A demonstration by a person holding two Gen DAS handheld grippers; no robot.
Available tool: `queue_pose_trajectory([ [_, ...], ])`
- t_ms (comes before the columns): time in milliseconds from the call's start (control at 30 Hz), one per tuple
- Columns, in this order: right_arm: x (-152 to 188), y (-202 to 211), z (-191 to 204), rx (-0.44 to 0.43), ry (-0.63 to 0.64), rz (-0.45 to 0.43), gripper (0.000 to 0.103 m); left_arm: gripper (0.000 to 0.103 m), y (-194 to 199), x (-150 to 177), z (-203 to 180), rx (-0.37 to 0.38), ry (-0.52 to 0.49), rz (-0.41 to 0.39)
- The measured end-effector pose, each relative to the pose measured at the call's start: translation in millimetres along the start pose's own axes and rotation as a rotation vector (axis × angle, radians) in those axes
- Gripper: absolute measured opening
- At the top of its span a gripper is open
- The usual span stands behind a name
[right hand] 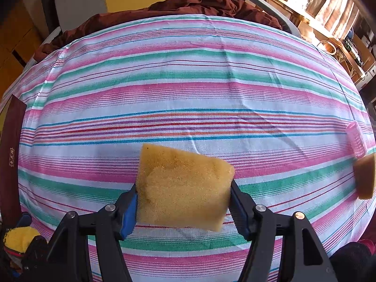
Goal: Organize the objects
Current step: 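Carry the knit toy over the tray with the left tool while the right tool holds the sponge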
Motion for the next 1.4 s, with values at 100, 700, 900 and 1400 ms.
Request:
queue_pose_trajectory([
  [100, 0, 0, 0, 0.000, 0.000, 0.000, 0.067, 0.032, 9, -6, 4, -0.007, 0.015, -0.020],
  [700, 1, -1, 3, 0.006, 0.006, -0.001, 0.067, 0.032, 63, -25, 64, -0.084, 0.134, -0.097],
  [900, 2, -1, 4, 0.011, 0.010, -0.002, 0.067, 0.032, 84, -16, 114, -0.139, 0.220, -0.111],
  [1400, 3, -3, 11, 0.037, 0.030, -0.008, 0.067, 0.032, 136, 53, 299, -0.336, 0.622, -0.115],
])
Point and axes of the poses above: each gripper's, at about its wrist camera, not at the fingertips, and y roughly against the way its jaws point, z to its left, x to its underside, the point moved 10 cm from there along -y, roughly the way its jaws point
